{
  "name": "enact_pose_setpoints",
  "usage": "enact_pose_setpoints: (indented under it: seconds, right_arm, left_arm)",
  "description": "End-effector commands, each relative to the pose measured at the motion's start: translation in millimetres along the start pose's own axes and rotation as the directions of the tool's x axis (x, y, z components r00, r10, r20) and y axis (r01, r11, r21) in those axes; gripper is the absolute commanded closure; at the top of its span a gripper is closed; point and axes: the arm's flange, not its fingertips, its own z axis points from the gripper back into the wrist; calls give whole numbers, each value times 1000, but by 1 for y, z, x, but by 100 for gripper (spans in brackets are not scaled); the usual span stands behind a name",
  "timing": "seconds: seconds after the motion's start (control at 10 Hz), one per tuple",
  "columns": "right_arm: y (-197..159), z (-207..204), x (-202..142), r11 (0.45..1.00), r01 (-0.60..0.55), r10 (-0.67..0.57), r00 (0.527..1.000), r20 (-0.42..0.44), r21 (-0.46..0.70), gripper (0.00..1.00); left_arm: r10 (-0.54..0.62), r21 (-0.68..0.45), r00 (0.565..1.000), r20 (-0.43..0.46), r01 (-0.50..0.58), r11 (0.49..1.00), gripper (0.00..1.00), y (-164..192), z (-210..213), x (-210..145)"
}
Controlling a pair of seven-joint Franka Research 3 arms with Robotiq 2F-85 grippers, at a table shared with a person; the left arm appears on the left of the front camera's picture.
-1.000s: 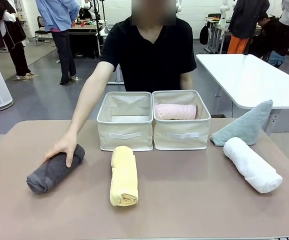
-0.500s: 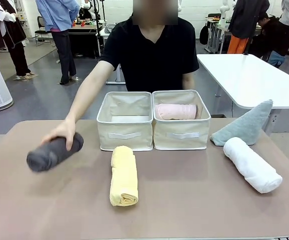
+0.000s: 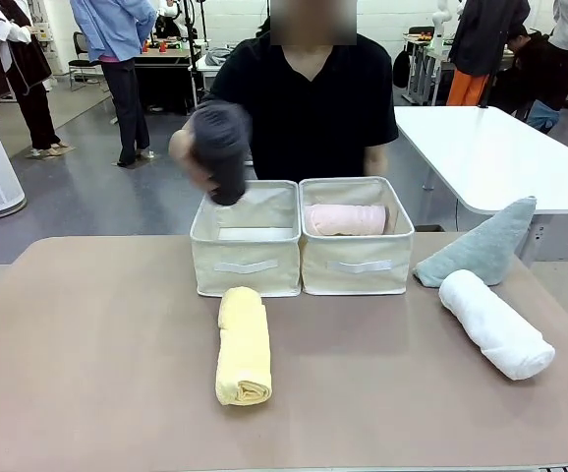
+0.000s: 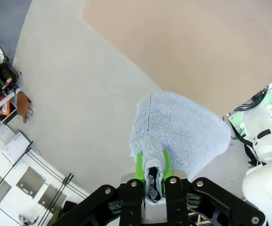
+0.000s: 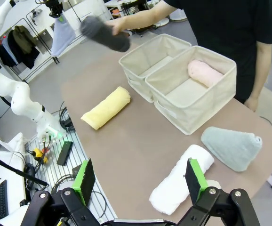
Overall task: Sort the towels based on their folding style.
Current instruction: Pick up one triangle-folded towel and place it in the left Fabric basket.
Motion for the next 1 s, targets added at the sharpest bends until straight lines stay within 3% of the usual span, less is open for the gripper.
enact_pose_setpoints:
  seconds: [0.0,0.1,0.2,0.4,0.6,0.8,0.9]
  right_arm:
    - [-1,-1,0,1000,-10,10,1000,8,-1,0]
    - [-1,-1,0,1000,-10,10,1000,8,-1,0]
    - [-1,-1,0,1000,-10,10,1000,8,-1,0]
    - [-1,-1,0,1000,-10,10,1000,8,-1,0]
    - [-1,-1,0,1000,-10,10,1000,8,-1,0]
    - [-1,-1,0,1000,-10,10,1000,8,-1,0]
    - [-1,-1,0,1000,-10,10,1000,8,-1,0]
  left_arm:
    - [9,-15,1000,17,-9,1000,85,-2,1,1]
    - [-63,-26,997,39,64,998,85,-5,5,18]
    - [-172,-29,978,116,177,984,85,-17,17,54]
    - [-344,-75,901,263,375,924,85,-45,51,118]
    - [-447,-137,857,256,490,861,85,-73,56,173]
    - [-495,-171,823,278,549,818,85,-76,49,186]
    - [-434,-117,852,294,482,868,85,-100,41,182]
